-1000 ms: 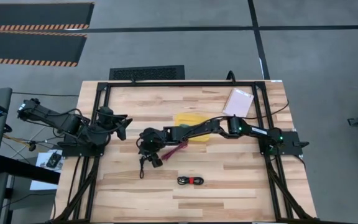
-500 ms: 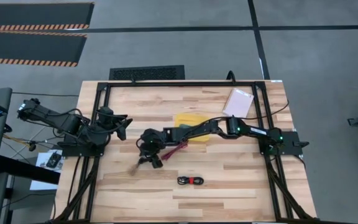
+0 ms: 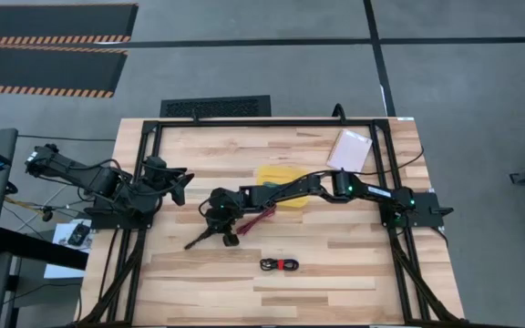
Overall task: Pick and place USB-C Cables
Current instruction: Put the left black charger cable into the yellow bin
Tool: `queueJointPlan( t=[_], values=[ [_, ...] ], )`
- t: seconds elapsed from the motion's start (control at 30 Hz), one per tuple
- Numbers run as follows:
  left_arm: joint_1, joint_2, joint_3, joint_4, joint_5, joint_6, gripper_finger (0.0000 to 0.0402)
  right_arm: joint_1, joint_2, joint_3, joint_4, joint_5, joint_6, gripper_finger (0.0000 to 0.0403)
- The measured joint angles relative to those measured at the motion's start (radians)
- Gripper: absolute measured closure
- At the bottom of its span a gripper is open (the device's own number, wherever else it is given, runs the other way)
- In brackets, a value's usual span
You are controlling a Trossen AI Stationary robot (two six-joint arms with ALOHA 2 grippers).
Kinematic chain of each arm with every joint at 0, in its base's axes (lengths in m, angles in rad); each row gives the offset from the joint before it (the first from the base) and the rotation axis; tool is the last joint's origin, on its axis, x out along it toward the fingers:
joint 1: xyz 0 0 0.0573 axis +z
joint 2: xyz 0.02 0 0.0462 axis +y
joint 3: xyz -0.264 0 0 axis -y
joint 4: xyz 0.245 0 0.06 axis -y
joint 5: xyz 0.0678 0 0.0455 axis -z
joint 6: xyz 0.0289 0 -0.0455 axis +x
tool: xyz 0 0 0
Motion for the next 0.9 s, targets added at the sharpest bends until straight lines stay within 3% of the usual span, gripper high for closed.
queueJointPlan(
  t=[0.4, 0.7, 0.9],
  values=[
    [0.0, 0.0, 0.0, 0.0, -0.021, 0.044, 0.0235, -0.03, -0.084, -0.004, -0.125, -0.012, 0.069, 0.0381],
    [0.0, -0.002, 0.0, 0.003, -0.026, 0.057, 0.0235, -0.086, -0.263, -0.004, -0.568, -0.026, -0.032, 0.0381],
    [0.0, -0.002, 0.0, 0.007, -0.05, 0.059, 0.0235, -0.116, -0.429, -0.003, -0.758, -0.009, -0.066, 0.0375]
  ],
)
